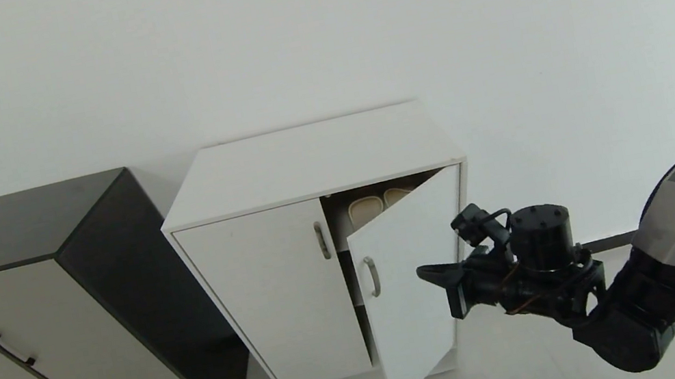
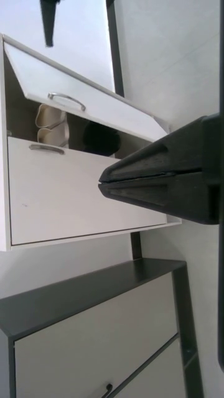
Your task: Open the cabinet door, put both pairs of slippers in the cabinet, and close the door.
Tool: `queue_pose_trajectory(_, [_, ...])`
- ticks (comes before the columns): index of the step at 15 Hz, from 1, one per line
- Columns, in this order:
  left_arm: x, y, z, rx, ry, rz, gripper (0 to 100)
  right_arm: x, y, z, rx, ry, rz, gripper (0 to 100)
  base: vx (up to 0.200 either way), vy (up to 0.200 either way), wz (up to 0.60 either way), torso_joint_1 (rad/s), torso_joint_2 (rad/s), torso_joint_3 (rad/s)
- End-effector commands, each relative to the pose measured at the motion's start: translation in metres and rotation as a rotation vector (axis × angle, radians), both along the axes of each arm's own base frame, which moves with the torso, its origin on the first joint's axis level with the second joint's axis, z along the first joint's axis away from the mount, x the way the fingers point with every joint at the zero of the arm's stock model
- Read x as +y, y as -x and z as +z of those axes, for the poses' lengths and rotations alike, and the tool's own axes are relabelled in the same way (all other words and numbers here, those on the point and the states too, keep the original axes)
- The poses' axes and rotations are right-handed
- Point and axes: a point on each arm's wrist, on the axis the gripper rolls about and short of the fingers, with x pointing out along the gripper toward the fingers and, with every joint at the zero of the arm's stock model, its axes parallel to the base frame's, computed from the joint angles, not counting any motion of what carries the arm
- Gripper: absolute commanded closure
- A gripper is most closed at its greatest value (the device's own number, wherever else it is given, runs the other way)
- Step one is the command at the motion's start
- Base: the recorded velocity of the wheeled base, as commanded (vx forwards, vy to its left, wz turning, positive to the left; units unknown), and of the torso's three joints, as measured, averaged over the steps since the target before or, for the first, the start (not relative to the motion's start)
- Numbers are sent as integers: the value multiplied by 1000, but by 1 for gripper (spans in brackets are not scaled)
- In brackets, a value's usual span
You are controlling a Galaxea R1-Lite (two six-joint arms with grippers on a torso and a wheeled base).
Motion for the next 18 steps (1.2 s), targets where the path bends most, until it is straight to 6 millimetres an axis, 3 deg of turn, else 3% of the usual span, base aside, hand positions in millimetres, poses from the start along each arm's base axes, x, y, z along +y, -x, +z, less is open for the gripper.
queue_pose_trajectory(1, [0, 0, 0, 0, 0, 0, 100, -17, 17, -4, 23, -7, 73, 100, 200, 0, 0, -7, 2, -2])
queue_pose_trajectory(7, [0, 0, 0, 0, 0, 0, 100, -15, 17, -15, 46, 5, 85, 100, 200, 0, 0, 3, 2, 4])
queue_pose_trajectory(18, [0, 0, 0, 0, 0, 0, 100, 5, -32, -5, 8, -93, -31, 100, 0, 0, 0, 0, 0, 0])
